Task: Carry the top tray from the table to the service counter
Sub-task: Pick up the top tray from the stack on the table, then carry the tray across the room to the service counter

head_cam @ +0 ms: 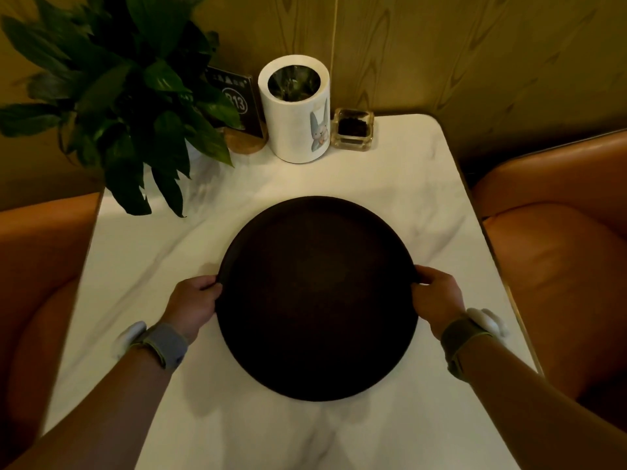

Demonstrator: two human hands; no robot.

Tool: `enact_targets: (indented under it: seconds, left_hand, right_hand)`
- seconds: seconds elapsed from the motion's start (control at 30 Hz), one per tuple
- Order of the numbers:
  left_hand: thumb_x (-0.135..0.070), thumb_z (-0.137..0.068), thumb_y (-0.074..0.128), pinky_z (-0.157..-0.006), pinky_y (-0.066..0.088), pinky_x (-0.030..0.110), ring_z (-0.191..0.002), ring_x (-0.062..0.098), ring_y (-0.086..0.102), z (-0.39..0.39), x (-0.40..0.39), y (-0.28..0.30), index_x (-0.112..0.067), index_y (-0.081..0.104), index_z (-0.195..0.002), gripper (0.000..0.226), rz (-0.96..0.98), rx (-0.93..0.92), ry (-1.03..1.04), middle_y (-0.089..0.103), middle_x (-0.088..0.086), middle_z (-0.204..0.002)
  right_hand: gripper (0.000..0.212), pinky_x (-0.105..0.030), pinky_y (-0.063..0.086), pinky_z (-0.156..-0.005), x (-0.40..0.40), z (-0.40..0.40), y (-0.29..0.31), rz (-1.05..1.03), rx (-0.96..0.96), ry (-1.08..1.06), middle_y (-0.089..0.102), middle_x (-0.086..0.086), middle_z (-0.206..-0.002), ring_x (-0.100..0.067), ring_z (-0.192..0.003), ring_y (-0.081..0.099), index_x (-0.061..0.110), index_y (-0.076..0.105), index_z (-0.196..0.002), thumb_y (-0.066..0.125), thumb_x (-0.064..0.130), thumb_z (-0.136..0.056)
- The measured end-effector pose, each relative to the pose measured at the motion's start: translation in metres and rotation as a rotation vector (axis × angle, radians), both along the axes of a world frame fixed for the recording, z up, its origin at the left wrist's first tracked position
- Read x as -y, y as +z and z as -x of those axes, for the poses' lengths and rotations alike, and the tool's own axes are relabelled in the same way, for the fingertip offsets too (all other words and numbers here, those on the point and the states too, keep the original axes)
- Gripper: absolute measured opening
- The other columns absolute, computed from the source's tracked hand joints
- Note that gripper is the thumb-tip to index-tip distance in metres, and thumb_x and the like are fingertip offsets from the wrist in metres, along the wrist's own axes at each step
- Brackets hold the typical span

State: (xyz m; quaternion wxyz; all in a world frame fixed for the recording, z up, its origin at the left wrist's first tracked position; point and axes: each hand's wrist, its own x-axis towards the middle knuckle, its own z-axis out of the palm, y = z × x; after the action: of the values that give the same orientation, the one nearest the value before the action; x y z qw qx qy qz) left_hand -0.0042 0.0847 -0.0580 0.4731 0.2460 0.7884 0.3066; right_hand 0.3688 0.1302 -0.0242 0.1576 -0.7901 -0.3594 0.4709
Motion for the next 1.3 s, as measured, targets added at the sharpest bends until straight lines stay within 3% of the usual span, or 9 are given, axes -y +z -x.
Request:
enact_targets:
  seconds: [0.17,0.3,0.53,0.7,0.87,0.97,1.07,1.17,1.3]
  left_hand:
    - [-0.004,-0.091,0.054,-0.085,0.051,0.041,-0.087,0.030,0.063,0.000,0.001,0.010,-0.002,0.066,-0.113,0.025,-0.035,0.044,0.021,0.067,0.016,-0.097]
    - [-0.002,-0.093,0.051,-0.067,0.050,0.032,-0.074,0.026,0.059,0.003,0.002,0.029,-0.003,0.067,-0.096,0.016,-0.053,0.095,0.029,0.064,0.014,-0.083]
    - [-0.005,-0.096,0.044,-0.045,0.050,0.025,-0.061,0.026,0.050,0.013,0.006,0.073,-0.005,0.064,-0.086,0.022,-0.092,0.158,-0.019,0.057,0.015,-0.080]
    - [-0.007,-0.097,0.044,-0.062,0.053,0.033,-0.082,0.031,0.056,0.027,0.016,0.118,0.000,0.065,-0.100,0.023,-0.139,0.160,-0.049,0.061,0.019,-0.096]
    - [-0.013,-0.099,0.042,-0.076,0.051,0.040,-0.098,0.029,0.061,0.036,0.021,0.166,-0.018,0.063,-0.089,0.024,-0.155,0.094,-0.006,0.068,0.010,-0.103]
    - [-0.015,-0.099,0.043,-0.091,0.049,0.049,-0.107,0.032,0.060,0.047,0.024,0.198,-0.011,0.063,-0.109,0.023,-0.174,0.084,-0.010,0.066,0.011,-0.112]
    - [-0.016,-0.098,0.046,-0.078,0.051,0.042,-0.096,0.029,0.061,0.056,0.027,0.236,-0.004,0.059,-0.120,0.029,-0.239,0.064,0.000,0.065,0.010,-0.105]
    - [-0.016,-0.097,0.047,-0.062,0.045,0.036,-0.082,0.026,0.059,0.058,0.028,0.265,-0.005,0.062,-0.110,0.022,-0.308,0.042,0.025,0.064,0.010,-0.094]
    - [-0.014,-0.097,0.047,-0.060,0.044,0.035,-0.081,0.027,0.059,0.061,0.030,0.302,-0.010,0.064,-0.095,0.017,-0.374,0.048,0.034,0.064,0.012,-0.095]
  right_hand:
    - [0.045,-0.041,0.050,-0.097,0.004,0.000,0.001,-0.027,-0.026,-0.035,0.068,-0.004,-0.123,-0.028,-0.111,0.062,0.021,0.064,-0.127,0.053,0.001,-0.088]
    - [0.044,-0.035,0.050,-0.089,0.005,0.004,0.014,-0.069,-0.057,-0.053,0.067,-0.004,-0.125,-0.027,-0.110,0.061,0.021,0.064,-0.127,0.052,0.001,-0.090]
    - [0.044,-0.043,0.048,-0.101,0.006,0.017,0.049,-0.195,-0.089,-0.133,0.067,-0.001,-0.124,-0.025,-0.117,0.059,0.021,0.066,-0.125,0.054,0.002,-0.088]
    - [0.042,-0.043,0.045,-0.105,0.011,0.024,0.086,-0.297,-0.180,-0.160,0.066,-0.002,-0.126,-0.025,-0.119,0.058,0.015,0.065,-0.127,0.056,0.003,-0.088]
    - [0.042,-0.051,0.049,-0.100,0.018,0.035,0.125,-0.336,-0.320,-0.212,0.062,-0.007,-0.127,-0.032,-0.116,0.059,0.014,0.060,-0.132,0.051,-0.001,-0.093]
    - [0.044,-0.056,0.047,-0.100,0.022,0.041,0.150,-0.360,-0.391,-0.196,0.060,-0.008,-0.132,-0.035,-0.118,0.058,0.015,0.058,-0.134,0.047,-0.002,-0.095]
    - [0.045,-0.055,0.044,-0.103,0.025,0.047,0.183,-0.404,-0.470,-0.213,0.058,-0.010,-0.134,-0.034,-0.121,0.056,0.012,0.055,-0.136,0.045,-0.004,-0.095]
    - [0.041,-0.048,0.048,-0.100,0.027,0.053,0.209,-0.451,-0.553,-0.259,0.060,-0.013,-0.131,-0.032,-0.118,0.058,0.010,0.056,-0.134,0.047,-0.002,-0.096]
    - [0.038,-0.041,0.051,-0.089,0.029,0.058,0.243,-0.509,-0.634,-0.263,0.064,-0.011,-0.124,-0.030,-0.115,0.060,0.009,0.057,-0.131,0.049,0.001,-0.096]
